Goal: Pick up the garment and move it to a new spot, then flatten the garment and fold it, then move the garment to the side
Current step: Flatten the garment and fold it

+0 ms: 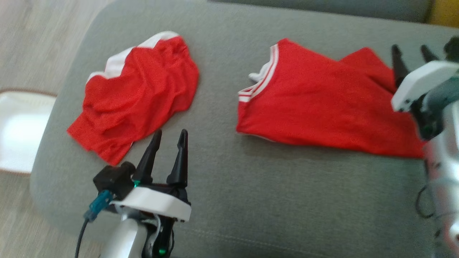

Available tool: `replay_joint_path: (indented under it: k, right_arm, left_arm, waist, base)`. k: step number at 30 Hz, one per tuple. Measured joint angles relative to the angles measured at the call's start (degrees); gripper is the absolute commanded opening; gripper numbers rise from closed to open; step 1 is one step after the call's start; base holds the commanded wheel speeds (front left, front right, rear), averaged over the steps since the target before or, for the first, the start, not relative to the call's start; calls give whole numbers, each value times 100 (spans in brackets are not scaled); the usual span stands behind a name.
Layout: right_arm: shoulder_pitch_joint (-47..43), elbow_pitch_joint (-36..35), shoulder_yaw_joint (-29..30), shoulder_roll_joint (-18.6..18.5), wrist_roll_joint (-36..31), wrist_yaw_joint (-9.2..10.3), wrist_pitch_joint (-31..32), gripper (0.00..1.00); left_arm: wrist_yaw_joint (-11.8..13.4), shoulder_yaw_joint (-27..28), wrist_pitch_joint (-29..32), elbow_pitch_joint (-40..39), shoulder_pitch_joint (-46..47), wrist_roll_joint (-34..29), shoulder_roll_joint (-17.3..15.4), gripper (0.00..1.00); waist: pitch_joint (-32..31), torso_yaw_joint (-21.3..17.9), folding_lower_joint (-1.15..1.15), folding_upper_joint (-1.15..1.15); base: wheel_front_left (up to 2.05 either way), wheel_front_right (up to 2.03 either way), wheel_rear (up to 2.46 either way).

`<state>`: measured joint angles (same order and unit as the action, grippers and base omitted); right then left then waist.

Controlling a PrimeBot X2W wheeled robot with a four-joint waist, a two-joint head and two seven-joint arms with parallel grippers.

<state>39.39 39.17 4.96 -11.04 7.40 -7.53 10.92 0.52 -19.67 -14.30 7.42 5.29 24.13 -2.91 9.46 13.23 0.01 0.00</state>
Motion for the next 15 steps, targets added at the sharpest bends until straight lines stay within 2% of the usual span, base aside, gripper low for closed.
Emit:
replay_joint_path:
  k: [7,15]
  right_arm:
    - [1050,1248,68,-582,-179,0,816,100]
    - [1634,2058,-90,-873,15,0,1265,100]
  left_arm:
    - [1,-213,0,-18,315,133,12,100]
    - [48,-399,0,-67,454,227,20,100]
  waist:
    - [529,476,1,0]
    - [962,883,0,0]
  base:
    - [0,0,0]
    - [0,0,0]
